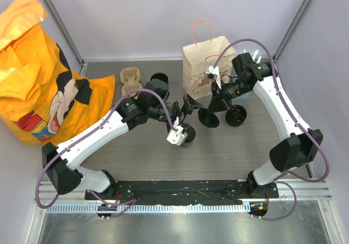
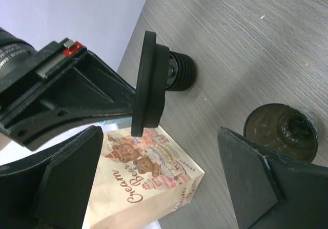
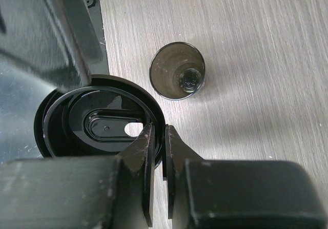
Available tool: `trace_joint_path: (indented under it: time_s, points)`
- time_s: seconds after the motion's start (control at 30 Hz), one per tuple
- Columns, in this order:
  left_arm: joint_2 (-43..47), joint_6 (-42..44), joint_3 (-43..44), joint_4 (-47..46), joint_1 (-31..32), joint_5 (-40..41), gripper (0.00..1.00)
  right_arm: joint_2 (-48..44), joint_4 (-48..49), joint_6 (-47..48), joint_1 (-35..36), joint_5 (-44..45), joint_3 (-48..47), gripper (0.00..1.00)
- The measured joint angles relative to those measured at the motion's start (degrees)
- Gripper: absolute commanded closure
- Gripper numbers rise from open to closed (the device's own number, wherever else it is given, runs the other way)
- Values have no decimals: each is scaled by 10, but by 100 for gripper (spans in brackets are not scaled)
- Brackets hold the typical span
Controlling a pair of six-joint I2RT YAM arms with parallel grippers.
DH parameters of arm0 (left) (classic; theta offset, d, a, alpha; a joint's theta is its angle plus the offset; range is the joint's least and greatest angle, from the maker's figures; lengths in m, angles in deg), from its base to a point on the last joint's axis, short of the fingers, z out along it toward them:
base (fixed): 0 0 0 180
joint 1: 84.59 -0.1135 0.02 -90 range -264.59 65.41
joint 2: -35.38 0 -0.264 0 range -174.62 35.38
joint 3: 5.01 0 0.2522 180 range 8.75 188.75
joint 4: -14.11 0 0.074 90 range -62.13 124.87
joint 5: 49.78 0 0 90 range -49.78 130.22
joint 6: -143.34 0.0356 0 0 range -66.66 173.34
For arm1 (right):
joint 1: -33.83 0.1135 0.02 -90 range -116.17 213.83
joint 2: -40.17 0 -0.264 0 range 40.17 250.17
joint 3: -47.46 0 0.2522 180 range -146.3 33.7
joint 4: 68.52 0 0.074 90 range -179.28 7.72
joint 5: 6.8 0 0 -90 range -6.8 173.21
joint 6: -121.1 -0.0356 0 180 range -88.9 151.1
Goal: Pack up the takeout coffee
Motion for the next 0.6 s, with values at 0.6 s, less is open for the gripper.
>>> trace_joint_path:
  time_s: [0.6]
  points:
    - [-17,-60,8,-48,45,8,33,-31,-3,38,32,0,42,89]
